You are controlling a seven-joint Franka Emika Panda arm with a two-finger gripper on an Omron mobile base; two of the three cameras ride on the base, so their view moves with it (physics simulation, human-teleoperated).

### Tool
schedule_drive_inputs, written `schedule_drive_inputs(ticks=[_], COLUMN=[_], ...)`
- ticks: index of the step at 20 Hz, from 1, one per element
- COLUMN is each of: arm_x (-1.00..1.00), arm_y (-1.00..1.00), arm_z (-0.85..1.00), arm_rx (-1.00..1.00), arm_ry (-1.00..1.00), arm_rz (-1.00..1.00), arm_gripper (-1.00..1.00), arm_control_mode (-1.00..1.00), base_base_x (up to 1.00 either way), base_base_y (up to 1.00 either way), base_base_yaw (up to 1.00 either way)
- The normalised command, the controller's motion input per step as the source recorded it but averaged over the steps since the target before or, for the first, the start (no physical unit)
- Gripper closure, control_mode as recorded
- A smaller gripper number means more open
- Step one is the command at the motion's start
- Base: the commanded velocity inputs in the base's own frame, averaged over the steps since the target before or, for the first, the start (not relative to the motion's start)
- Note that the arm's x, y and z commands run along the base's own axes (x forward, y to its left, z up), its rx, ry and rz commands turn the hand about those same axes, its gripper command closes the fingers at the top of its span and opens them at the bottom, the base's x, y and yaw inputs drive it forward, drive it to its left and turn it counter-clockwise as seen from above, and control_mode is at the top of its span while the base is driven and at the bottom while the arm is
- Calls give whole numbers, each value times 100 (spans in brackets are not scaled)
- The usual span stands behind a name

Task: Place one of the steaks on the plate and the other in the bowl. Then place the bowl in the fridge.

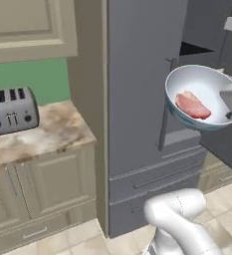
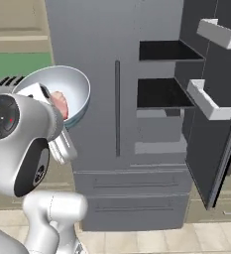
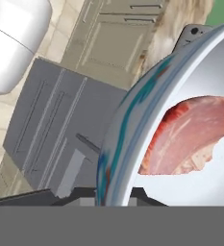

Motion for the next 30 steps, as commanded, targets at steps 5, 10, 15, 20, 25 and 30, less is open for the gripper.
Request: schedule_drive_inputs(ticks=[5,10,15,20,25,30], arm_x=[0,0,0,0,0,0], arm_y=[0,0,0,0,0,0], arm_z=[0,0,0,0,0,0], arm_rx=[0,0,0,0,0,0], arm_ry=[0,0,0,0,0,0], arm_rz=[0,0,0,0,0,0], arm_gripper=[100,100,100,100,100,100], arm_control_mode=[100,100,100,100,100,100], base_base_x=[100,78,100,100,37,6], base_base_y=[-90,-64,26,-46,-85,-69], base_base_yaw=[14,-39,-47,-19,7,12])
